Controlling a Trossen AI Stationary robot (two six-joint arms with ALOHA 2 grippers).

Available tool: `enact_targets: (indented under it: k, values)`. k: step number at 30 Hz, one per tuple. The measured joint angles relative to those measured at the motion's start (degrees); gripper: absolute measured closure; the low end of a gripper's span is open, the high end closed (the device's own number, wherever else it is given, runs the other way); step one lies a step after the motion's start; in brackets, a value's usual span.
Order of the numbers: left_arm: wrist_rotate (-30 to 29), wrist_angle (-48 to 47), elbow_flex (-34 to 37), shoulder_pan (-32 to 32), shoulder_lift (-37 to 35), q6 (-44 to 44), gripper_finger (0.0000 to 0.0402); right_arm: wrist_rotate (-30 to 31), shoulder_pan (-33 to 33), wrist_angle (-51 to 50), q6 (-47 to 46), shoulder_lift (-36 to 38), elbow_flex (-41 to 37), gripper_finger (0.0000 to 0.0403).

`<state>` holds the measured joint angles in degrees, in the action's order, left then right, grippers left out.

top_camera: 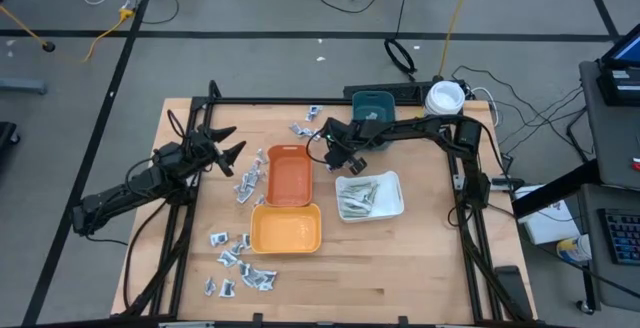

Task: Pick & Place First Aid Supplies
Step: Put the blue sachet into the blue bin

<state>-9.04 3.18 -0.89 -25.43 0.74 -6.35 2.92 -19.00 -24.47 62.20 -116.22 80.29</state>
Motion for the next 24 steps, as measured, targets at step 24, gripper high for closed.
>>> enact_targets:
  k: [24]
  values:
    - [0.00, -0.02, 0.00, 0.01, 0.00, 0.02, 0.0094, -1.53, 0.63, -17.14, -16.43, 12.67, 3.65, 0.0402]
